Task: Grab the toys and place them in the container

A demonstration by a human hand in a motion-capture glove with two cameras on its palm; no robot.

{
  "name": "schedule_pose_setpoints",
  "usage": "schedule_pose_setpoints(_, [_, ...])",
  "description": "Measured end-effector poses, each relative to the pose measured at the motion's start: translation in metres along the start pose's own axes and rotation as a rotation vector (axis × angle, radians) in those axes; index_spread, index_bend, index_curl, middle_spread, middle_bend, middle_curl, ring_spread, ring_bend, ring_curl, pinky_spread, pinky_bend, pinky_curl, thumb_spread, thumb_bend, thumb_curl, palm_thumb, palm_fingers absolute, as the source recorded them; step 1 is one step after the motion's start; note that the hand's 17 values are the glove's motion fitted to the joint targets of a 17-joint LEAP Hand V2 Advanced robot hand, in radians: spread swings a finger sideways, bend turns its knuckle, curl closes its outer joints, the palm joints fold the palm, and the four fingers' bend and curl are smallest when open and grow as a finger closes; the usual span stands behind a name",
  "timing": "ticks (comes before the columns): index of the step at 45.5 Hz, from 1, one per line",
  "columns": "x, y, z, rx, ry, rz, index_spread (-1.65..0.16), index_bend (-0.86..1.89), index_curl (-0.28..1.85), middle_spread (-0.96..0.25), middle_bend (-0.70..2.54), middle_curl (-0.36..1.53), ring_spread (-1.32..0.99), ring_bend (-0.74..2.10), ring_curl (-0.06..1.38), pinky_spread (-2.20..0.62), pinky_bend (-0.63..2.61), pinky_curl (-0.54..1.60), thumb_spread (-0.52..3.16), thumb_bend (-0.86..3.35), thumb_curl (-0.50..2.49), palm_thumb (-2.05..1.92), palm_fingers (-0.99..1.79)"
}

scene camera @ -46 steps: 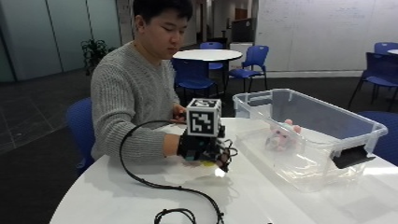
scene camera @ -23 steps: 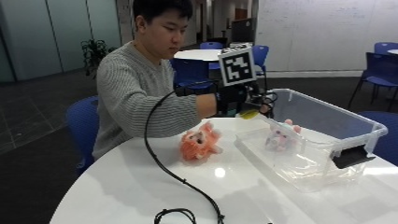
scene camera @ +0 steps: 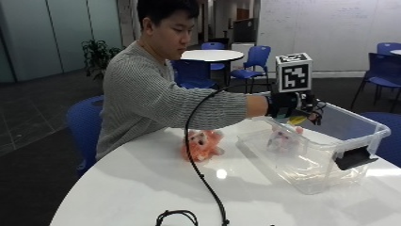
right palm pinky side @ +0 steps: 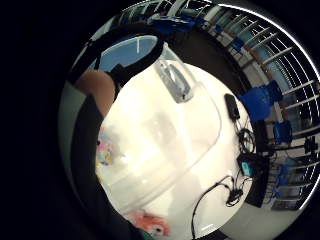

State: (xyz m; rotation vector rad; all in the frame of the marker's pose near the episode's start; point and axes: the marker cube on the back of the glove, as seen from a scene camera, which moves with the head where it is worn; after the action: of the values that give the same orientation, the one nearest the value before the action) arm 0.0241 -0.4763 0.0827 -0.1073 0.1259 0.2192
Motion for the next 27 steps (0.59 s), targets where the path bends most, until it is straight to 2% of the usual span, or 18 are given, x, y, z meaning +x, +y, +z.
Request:
schedule_pose_setpoints(5, [0.007,0.004,0.017,-0.108,0.020,-0.001,-0.41,0.22,0.58,-0.34,0.68,0.63,-0.53,0.92,0.44,-0.28,0.66,0.32,1.23,0.00,0.60,0.58,0.67])
schedule_pose_setpoints(10, [0.013,0.008,0.024,-0.136,-0.013,0.004,-0.42,0.19,0.59,-0.33,0.59,0.61,-0.49,0.83,0.44,-0.18,0.69,0.36,1.33,-0.04,0.52,0.44,0.33])
schedule_pose_setpoints(19, [0.010,0.025,0.012,-0.112,-0.057,-0.052,-0.43,0.19,0.56,-0.32,0.51,0.56,-0.46,0.78,0.39,-0.10,0.70,0.34,1.38,-0.03,0.45,0.30,0.33])
schedule_pose_setpoints(27, [0.007,0.078,-0.013,-0.057,-0.066,-0.148,-0.43,0.18,0.55,-0.32,0.43,0.53,-0.43,0.79,0.39,-0.05,0.73,0.35,1.41,-0.02,0.41,0.24,0.29])
